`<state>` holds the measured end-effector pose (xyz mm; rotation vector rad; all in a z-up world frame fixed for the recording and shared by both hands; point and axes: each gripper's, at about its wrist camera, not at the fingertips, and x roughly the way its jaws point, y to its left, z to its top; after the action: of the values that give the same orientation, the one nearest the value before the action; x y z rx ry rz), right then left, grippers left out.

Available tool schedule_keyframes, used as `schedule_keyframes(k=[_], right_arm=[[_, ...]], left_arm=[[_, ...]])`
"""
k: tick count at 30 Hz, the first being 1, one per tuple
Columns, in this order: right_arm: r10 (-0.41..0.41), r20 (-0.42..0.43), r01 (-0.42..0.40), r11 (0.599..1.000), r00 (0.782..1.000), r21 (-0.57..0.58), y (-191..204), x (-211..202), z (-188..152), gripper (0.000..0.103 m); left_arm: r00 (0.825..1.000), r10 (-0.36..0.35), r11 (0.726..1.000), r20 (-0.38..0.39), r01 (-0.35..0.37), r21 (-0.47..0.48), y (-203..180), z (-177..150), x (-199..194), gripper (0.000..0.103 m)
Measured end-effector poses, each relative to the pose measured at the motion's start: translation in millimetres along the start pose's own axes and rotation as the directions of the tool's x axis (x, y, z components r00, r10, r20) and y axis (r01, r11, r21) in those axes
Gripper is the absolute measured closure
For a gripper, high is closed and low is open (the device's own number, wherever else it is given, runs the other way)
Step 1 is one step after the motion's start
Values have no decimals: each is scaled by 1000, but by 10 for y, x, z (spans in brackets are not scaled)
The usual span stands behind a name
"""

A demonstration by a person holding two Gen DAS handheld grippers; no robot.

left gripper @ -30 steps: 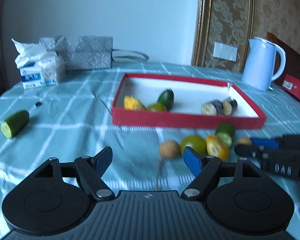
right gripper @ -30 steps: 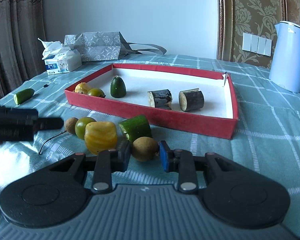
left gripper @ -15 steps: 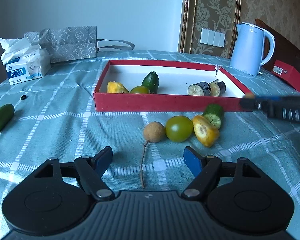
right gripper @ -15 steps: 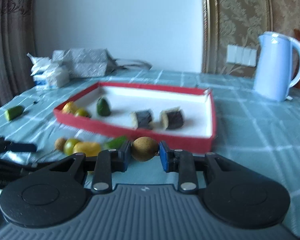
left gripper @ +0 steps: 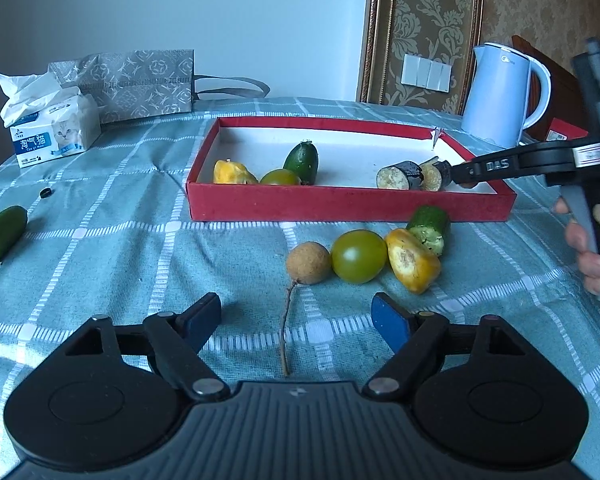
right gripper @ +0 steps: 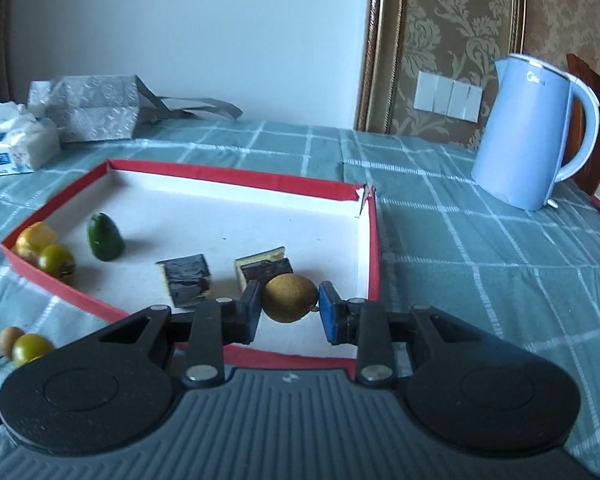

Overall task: Organize fruits
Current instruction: 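Carry the brown fruit into the tray and open the right gripper, then move the right gripper onto a green cucumber chunk and close it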

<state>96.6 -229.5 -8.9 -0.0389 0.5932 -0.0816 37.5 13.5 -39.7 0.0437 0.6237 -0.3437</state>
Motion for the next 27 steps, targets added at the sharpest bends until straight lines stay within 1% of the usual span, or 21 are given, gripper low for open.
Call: schedule_keyframes(k=[3, 6, 7, 9, 13, 18, 20, 22, 25, 27], right_arm=[[-35, -23, 35, 999, 999, 2, 11, 139, -10, 74], [-33, -37, 34, 999, 999, 26, -22, 190, -35, 74], [-38, -33, 39, 999, 999, 34, -33, 186, -41, 72], [-61, -6, 62, 997, 998, 42, -53, 135, -50, 59], [-71, 49, 68, 996, 996, 62, -83, -45, -94, 58], [3, 97, -12, 996, 995, 93, -107, -310, -228, 58], [48, 112, -58, 995, 993, 85, -94, -413, -303, 58], [90, 120, -96, 994, 989, 51, -44, -489, -371, 58], [131, 129, -129, 991, 983, -23, 90, -571, -463, 58], [155, 120, -149, 987, 981, -61, 170, -581, -503, 58]], left_arm=[[1000, 0, 1000, 0, 0, 1, -1, 0, 0, 20], [1000, 0, 1000, 0, 0, 1, -2, -1, -2, 20], [1000, 0, 1000, 0, 0, 0, -2, -1, -3, 20], [1000, 0, 1000, 0, 0, 1, -3, -1, -2, 20], [1000, 0, 1000, 0, 0, 1, -4, -2, -3, 20], [1000, 0, 1000, 0, 0, 1, -4, -2, -3, 19], [1000, -1, 1000, 0, 1, 1, -2, -3, -4, 19], [1000, -1, 1000, 0, 1, 1, -1, -5, -4, 19], [1000, -3, 1000, 4, 3, -10, 14, -8, -11, 19], [1000, -4, 1000, 7, 4, -19, 20, -12, -14, 19]])
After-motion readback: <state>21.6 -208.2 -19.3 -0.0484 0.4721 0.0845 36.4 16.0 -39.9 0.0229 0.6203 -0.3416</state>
